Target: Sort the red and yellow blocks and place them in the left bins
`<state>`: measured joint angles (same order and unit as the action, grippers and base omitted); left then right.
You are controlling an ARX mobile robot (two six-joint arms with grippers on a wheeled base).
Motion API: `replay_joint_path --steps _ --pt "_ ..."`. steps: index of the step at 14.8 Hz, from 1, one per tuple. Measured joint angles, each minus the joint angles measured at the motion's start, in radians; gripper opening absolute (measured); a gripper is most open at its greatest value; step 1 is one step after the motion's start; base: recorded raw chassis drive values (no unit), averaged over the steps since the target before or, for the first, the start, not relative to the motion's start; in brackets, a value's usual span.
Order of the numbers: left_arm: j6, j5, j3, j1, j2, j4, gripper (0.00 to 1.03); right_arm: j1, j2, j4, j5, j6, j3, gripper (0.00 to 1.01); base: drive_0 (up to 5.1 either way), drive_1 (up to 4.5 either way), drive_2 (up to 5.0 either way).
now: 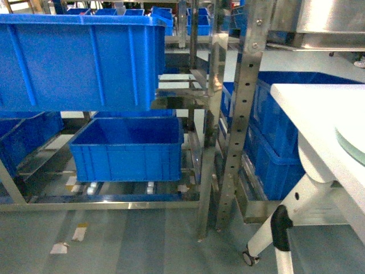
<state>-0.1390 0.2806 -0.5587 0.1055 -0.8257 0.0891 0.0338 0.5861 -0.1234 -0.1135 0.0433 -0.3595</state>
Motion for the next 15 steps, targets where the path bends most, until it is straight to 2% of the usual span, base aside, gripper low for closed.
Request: replay_joint_path --steps 15 --pt "0.0 0.0 0.001 0.001 0.001 0.0 0.27 0.0 0.001 -0.004 0.0 0.0 0.002 0.28 -5.0 2.49 2.5"
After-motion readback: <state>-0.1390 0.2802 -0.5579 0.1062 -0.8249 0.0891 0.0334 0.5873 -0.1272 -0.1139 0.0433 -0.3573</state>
